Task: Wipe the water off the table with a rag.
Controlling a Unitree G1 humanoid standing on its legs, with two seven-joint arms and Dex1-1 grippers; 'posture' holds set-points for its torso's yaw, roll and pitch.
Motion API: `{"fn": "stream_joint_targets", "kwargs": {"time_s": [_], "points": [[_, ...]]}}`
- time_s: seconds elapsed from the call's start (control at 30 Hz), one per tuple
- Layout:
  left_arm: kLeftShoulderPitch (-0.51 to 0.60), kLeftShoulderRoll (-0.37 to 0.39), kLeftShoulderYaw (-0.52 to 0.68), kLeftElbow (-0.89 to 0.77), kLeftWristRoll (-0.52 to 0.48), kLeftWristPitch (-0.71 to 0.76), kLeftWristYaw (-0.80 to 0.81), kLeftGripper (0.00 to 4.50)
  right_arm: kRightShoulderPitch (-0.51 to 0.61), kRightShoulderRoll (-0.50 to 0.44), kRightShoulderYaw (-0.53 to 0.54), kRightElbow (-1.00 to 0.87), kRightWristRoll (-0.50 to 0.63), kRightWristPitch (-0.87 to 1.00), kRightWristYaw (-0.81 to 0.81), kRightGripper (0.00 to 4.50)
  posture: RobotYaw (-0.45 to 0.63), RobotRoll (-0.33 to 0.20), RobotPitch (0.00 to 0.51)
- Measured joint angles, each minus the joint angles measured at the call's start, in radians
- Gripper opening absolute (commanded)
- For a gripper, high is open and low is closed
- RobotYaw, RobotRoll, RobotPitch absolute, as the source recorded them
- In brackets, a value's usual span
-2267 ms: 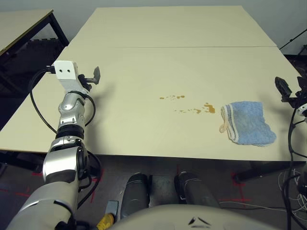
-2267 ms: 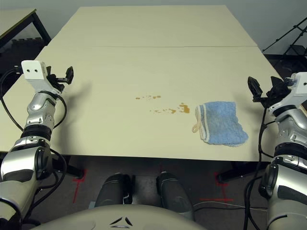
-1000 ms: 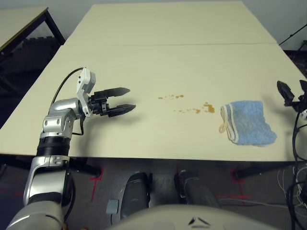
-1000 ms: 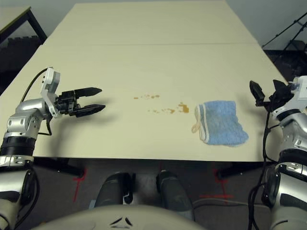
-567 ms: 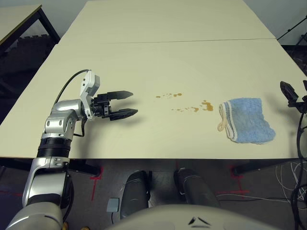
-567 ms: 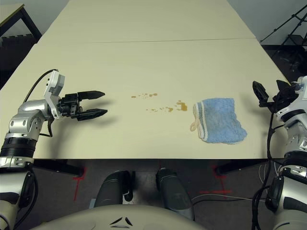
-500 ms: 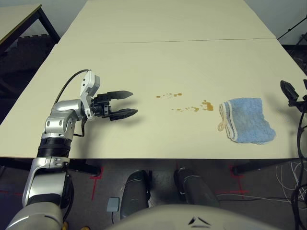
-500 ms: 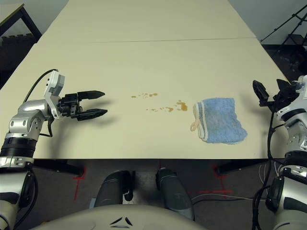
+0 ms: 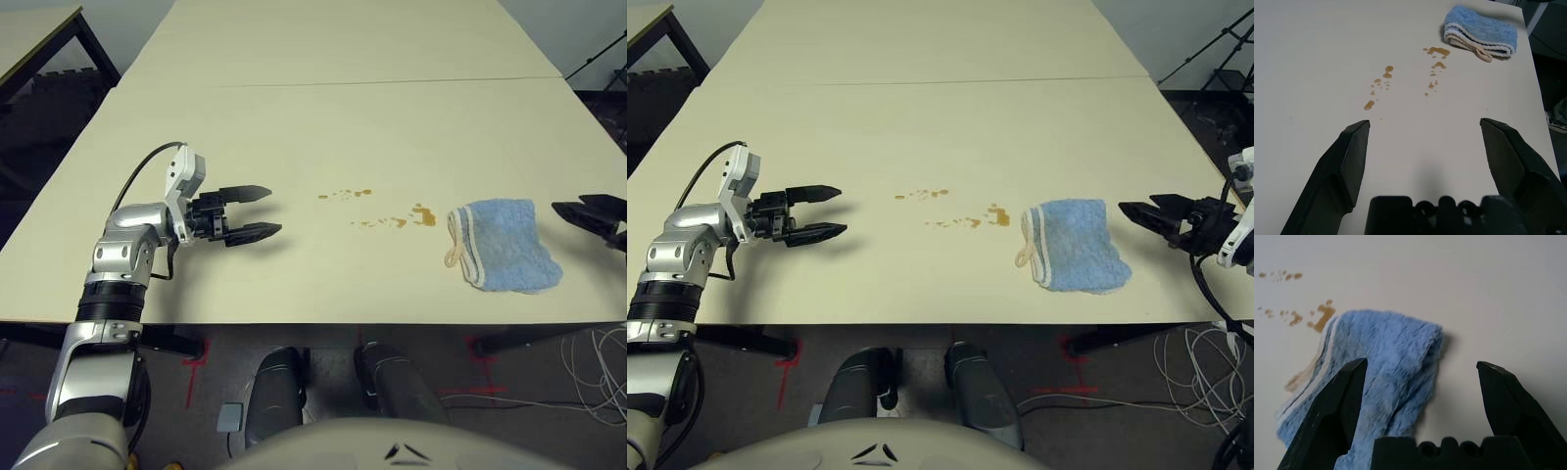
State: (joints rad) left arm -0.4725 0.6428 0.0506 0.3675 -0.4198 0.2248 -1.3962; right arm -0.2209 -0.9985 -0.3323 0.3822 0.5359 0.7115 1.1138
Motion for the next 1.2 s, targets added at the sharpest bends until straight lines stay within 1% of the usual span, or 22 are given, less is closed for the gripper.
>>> {"fn": "stream_joint_targets", "kwargs": {"time_s": [0.1,0.23,0.47,0.7,0.83,0.93,1.1,1.17,1.2], "points": [[0.014,0.002,0.0,-0.001,0.0,0.0,0.002,4.5,0.011,0.008,0.046,-0.031,-0.006,0.035,0.004,4.47,-0.26,0.0,0.145],[0.018,0.003,0.0,-0.006,-0.001,0.0,0.005,4.5,0.011,0.059,0.08,-0.036,-0.024,0.036,-0.021,4.47,-0.26,0.0,0.143],[0.022,0.008,0.002,-0.01,-0.003,0.001,0.009,4.5,0.009,0.093,0.106,-0.075,-0.058,0.016,-0.053,4.47,-0.24,0.0,0.14],[0.025,0.024,0.007,-0.01,-0.003,0.001,0.009,4.5,0.031,0.136,0.17,-0.147,-0.147,-0.098,-0.076,4.47,-0.24,0.0,0.138],[0.025,0.032,0.009,-0.01,-0.003,0.0,0.012,4.5,0.034,0.168,0.197,-0.143,-0.208,-0.193,-0.097,4.47,-0.23,0.0,0.135],[0.025,0.032,0.009,-0.01,-0.003,-0.002,0.012,4.5,0.034,0.194,0.202,-0.141,-0.24,-0.236,-0.124,3.85,-0.23,0.0,0.134],[0.025,0.035,0.009,-0.01,-0.003,-0.002,0.015,4.5,0.034,0.202,0.209,-0.141,-0.244,-0.256,-0.111,2.16,-0.23,0.0,0.13],[0.025,0.036,0.009,-0.01,-0.003,-0.002,0.015,4.5,0.031,0.203,0.206,-0.141,-0.24,-0.254,-0.104,1.36,-0.23,0.0,0.129],[0.024,0.037,0.009,-0.01,-0.003,-0.002,0.015,4.5,0.029,0.204,0.205,-0.14,-0.236,-0.253,-0.098,1.03,-0.23,0.0,0.127]]}}
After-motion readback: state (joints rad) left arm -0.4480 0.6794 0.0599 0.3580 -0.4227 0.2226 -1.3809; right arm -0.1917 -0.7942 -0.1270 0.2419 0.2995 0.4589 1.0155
